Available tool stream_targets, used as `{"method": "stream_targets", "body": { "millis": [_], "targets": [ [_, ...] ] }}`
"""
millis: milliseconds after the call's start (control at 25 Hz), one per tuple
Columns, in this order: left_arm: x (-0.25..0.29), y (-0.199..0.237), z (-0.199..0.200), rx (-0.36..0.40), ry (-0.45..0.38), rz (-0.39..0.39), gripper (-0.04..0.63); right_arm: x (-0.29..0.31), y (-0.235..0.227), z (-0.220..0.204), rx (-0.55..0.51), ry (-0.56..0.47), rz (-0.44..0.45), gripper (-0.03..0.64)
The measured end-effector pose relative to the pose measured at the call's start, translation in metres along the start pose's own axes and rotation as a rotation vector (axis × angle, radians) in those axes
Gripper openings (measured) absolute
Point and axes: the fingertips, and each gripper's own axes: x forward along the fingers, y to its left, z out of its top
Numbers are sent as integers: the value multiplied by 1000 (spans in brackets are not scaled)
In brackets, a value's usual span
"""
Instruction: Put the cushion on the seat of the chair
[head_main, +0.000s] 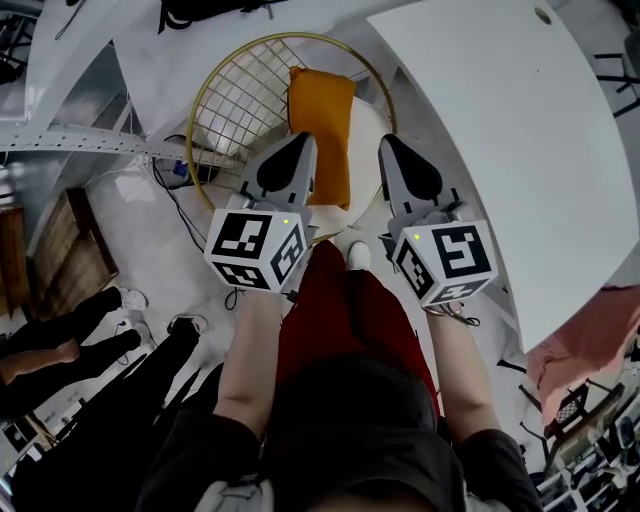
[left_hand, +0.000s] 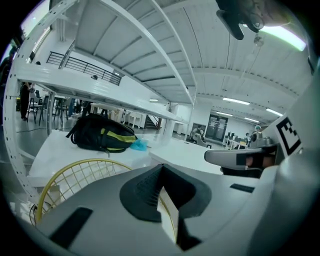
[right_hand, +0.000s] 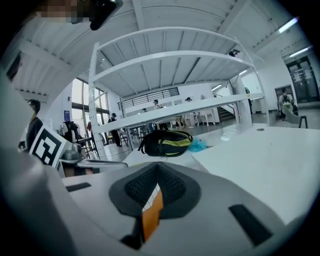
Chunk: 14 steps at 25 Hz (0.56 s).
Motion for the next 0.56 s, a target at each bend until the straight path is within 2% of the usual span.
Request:
{"method": "stream_targets", "body": {
  "millis": [560],
  "targets": [
    [-48,-21,48,57,-114,30,9,-49,20,65,-61,-151,-3,17]
  ]
}}
